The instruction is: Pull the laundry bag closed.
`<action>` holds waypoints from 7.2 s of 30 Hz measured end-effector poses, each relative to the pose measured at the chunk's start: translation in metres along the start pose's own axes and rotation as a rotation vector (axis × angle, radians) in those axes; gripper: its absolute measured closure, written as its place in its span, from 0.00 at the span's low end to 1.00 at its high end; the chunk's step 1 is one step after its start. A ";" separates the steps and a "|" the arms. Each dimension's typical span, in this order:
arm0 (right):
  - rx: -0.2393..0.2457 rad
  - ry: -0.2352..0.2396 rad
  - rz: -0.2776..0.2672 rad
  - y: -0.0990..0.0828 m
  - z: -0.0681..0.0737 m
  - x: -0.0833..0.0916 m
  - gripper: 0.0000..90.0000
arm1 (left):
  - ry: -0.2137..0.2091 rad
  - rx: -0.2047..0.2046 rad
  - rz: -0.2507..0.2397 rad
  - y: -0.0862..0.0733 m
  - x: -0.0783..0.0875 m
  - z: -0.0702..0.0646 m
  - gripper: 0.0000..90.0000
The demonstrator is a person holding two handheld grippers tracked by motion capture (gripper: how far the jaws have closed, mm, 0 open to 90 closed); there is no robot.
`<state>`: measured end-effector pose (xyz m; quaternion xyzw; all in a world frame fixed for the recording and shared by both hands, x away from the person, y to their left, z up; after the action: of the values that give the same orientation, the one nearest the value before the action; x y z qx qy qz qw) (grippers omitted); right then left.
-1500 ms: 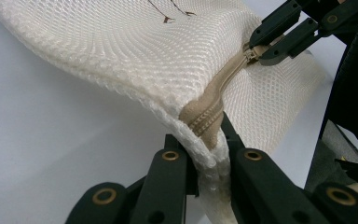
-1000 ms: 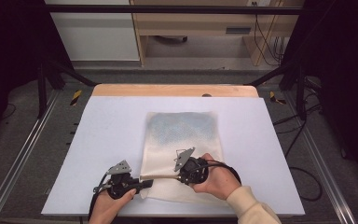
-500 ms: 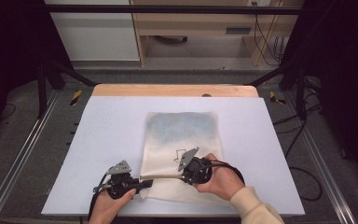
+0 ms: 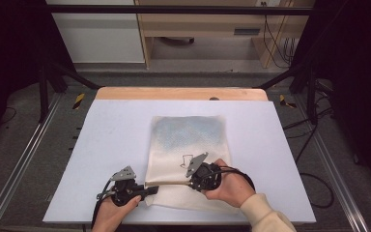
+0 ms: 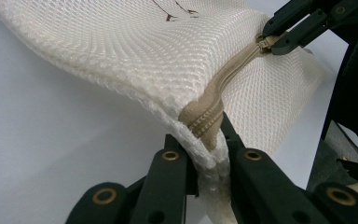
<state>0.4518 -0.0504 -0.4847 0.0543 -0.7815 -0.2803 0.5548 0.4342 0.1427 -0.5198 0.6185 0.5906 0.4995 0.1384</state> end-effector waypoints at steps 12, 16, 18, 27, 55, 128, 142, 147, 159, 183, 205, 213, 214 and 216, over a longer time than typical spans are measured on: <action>-0.004 -0.002 -0.005 -0.005 -0.002 0.003 0.91 | -0.001 -0.001 0.000 0.000 0.000 0.000 0.94; -0.005 -0.003 -0.001 -0.005 -0.003 0.003 0.91 | -0.001 -0.001 -0.002 0.000 0.000 0.000 0.94; -0.005 -0.003 -0.001 -0.006 -0.003 0.003 0.91 | -0.002 -0.001 -0.001 0.000 0.000 0.000 0.94; -0.011 -0.005 0.009 -0.010 -0.004 0.004 0.91 | 0.000 0.001 -0.002 0.000 0.000 0.000 0.94; -0.048 -0.027 0.017 -0.033 -0.011 0.021 0.91 | -0.001 0.000 -0.001 0.000 0.000 -0.002 0.94; -0.133 -0.072 0.041 -0.083 -0.027 0.051 0.91 | 0.010 -0.016 0.001 0.000 0.001 -0.004 0.94; -0.145 -0.077 0.047 -0.092 -0.029 0.053 0.91 | 0.008 -0.018 0.002 0.000 0.000 -0.005 0.94; -0.155 -0.080 0.043 -0.096 -0.030 0.054 0.91 | 0.009 -0.017 0.002 0.000 0.001 -0.005 0.94; -0.176 -0.083 0.046 -0.104 -0.031 0.055 0.91 | 0.007 -0.017 0.004 0.000 0.001 -0.005 0.94; -0.219 -0.085 0.046 -0.122 -0.032 0.054 0.91 | 0.007 -0.019 -0.001 0.001 0.002 -0.005 0.94; -0.267 -0.098 0.034 -0.126 -0.030 0.052 0.81 | 0.085 -0.052 0.028 0.000 0.002 -0.011 0.73; -0.326 -0.179 -0.053 -0.112 -0.039 0.059 0.39 | 0.246 -0.068 -0.011 0.005 0.026 -0.010 0.20; -0.331 -0.205 -0.070 -0.109 -0.040 0.060 0.33 | 0.258 -0.073 -0.015 0.006 0.029 -0.010 0.16; -0.352 -0.241 -0.085 -0.103 -0.043 0.061 0.26 | 0.295 -0.084 -0.041 0.012 0.037 -0.008 0.11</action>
<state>0.4440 -0.1772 -0.4758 -0.0442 -0.7781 -0.4401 0.4460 0.4279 0.1685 -0.4907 0.5201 0.5957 0.6061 0.0860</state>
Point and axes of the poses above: each handheld gripper's, and its own axes: x roughly backward along the jaws, y roughly out of its top, z roughly to its left, the point moved 7 cm from there along -x, roughly forward along the jaws, and after that the axes turned 11 degrees about -y, right-handed, at the moved point
